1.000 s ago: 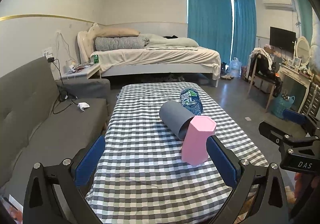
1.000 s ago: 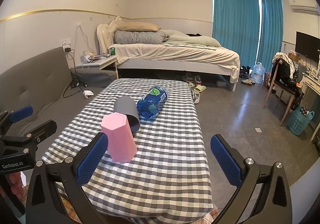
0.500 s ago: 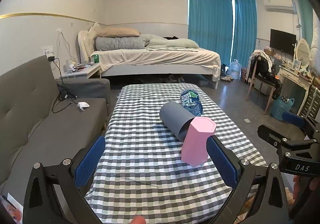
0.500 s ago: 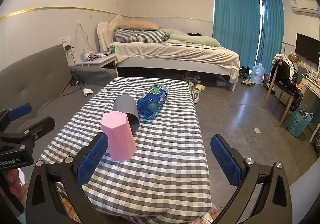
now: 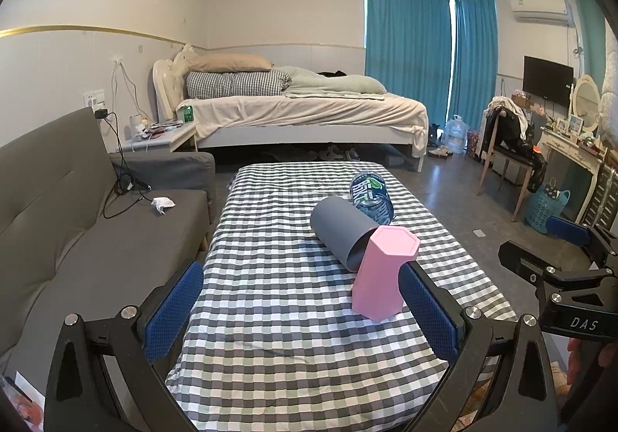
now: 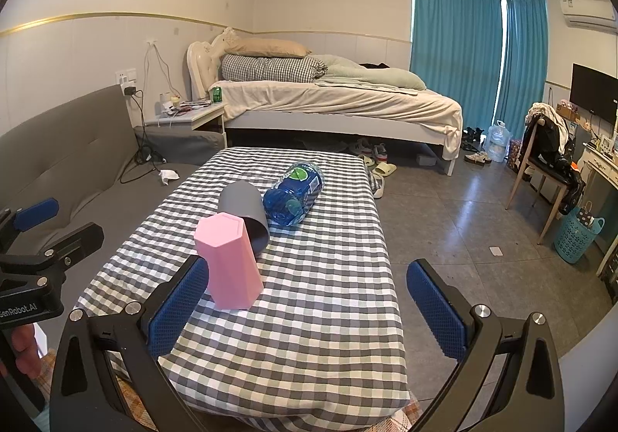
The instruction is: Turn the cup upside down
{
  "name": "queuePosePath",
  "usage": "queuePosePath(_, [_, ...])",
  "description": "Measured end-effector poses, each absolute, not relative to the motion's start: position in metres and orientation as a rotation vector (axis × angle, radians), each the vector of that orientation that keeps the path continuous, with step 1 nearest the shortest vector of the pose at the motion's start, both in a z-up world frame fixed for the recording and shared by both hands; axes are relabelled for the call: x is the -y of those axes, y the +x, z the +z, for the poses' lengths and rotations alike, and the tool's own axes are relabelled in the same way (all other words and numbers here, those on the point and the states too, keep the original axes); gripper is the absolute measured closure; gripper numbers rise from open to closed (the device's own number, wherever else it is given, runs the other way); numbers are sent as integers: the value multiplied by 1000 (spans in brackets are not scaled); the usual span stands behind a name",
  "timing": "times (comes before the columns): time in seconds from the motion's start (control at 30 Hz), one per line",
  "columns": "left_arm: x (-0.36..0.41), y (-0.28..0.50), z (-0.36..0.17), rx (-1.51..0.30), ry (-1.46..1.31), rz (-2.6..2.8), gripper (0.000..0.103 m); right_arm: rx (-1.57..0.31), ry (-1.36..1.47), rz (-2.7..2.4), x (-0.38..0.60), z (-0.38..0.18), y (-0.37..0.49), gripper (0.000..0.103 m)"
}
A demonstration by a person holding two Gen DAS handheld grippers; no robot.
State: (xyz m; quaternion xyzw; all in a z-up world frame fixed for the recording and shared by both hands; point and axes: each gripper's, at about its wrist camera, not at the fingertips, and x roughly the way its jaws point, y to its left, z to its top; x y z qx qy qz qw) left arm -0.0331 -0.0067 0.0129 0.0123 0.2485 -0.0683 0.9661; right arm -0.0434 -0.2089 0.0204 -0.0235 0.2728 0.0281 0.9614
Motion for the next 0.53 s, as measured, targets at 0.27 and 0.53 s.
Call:
queuePosePath(0.27, [7,-33,13,-503,24,-138,0,-555,-48,56,209,21,-43,0])
queuePosePath(0.53, [6,-32,15,-502,23,-140,0,-560,-46,53,210,20,-44,0])
